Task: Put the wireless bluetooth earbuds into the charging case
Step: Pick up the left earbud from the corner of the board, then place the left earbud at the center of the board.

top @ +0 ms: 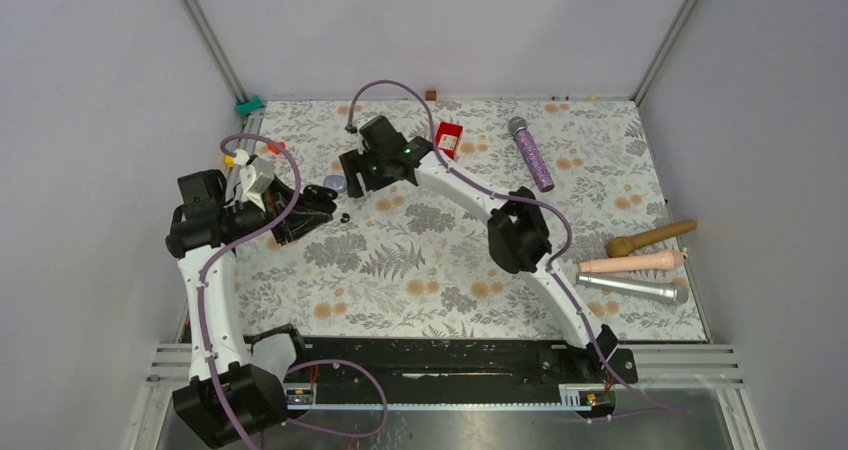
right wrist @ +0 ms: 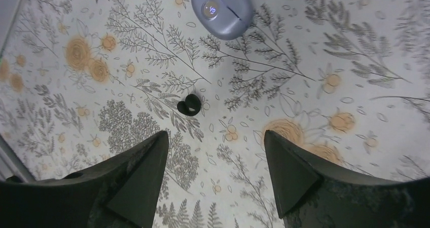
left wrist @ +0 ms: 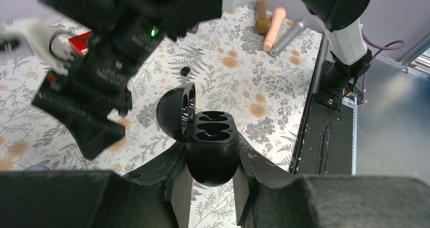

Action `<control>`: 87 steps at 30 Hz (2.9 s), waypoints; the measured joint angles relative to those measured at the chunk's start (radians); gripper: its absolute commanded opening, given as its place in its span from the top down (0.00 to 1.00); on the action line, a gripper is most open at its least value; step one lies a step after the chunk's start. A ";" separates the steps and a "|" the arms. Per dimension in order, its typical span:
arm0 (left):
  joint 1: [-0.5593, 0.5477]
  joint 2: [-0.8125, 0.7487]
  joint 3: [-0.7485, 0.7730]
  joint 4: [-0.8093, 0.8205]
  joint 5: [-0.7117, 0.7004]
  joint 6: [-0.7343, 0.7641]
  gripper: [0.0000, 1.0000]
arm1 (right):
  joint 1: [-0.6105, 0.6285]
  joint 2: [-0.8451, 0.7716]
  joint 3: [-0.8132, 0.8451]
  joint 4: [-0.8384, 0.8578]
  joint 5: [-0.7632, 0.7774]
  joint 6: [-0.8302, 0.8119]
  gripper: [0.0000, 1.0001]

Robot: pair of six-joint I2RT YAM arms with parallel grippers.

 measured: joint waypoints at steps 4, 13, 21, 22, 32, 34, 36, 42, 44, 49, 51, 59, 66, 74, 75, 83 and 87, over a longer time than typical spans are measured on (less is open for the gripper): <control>0.005 -0.018 0.000 0.000 -0.004 0.005 1.00 | 0.041 0.099 0.075 -0.029 0.019 -0.003 0.22; 0.019 -0.029 0.000 0.000 -0.007 0.014 1.00 | 0.078 0.198 0.180 -0.041 0.037 0.051 0.24; 0.034 -0.028 0.000 -0.004 -0.007 0.023 1.00 | 0.087 0.270 0.239 -0.038 0.049 0.138 0.30; 0.034 -0.027 0.000 -0.013 -0.007 0.033 1.00 | 0.088 0.278 0.240 -0.038 0.048 0.151 0.31; 0.040 -0.005 0.003 -0.125 -0.009 0.144 1.00 | 0.113 0.328 0.307 -0.032 0.051 0.216 0.45; 0.040 -0.005 0.005 -0.131 -0.010 0.151 1.00 | 0.115 0.329 0.309 -0.036 0.053 0.219 0.48; 0.040 -0.005 0.005 -0.134 -0.010 0.155 1.00 | 0.116 0.330 0.311 -0.041 0.055 0.220 0.51; 0.046 -0.005 0.006 -0.139 -0.010 0.156 1.00 | 0.117 0.330 0.315 -0.070 0.091 0.220 0.69; 0.048 -0.005 0.007 -0.140 -0.010 0.156 1.00 | 0.119 0.330 0.317 -0.076 0.101 0.219 0.75; 0.052 -0.006 0.010 -0.140 -0.009 0.156 1.00 | 0.120 0.330 0.322 -0.082 0.109 0.217 0.83; 0.052 -0.006 0.010 -0.141 -0.009 0.156 1.00 | 0.120 0.330 0.325 -0.085 0.111 0.214 0.84; 0.053 -0.006 0.010 -0.142 -0.006 0.167 1.00 | 0.115 0.318 0.321 -0.121 0.098 0.151 0.84; 0.039 -0.004 0.010 -0.142 -0.005 0.174 1.00 | 0.050 0.145 0.114 -0.172 0.065 0.084 0.85; -0.213 0.083 0.075 -0.153 -0.084 0.162 1.00 | -0.125 -0.345 -0.496 -0.047 0.068 -0.024 0.83; -0.267 0.104 0.093 -0.153 -0.109 0.158 1.00 | -0.140 -0.406 -0.567 -0.027 0.067 -0.036 0.83; -0.518 0.249 0.168 -0.209 -0.256 0.190 1.00 | -0.188 -0.742 -1.024 0.097 0.042 -0.137 0.81; -0.524 0.283 0.178 -0.270 -0.261 0.256 1.00 | -0.191 -0.766 -1.123 0.106 0.032 -0.167 0.80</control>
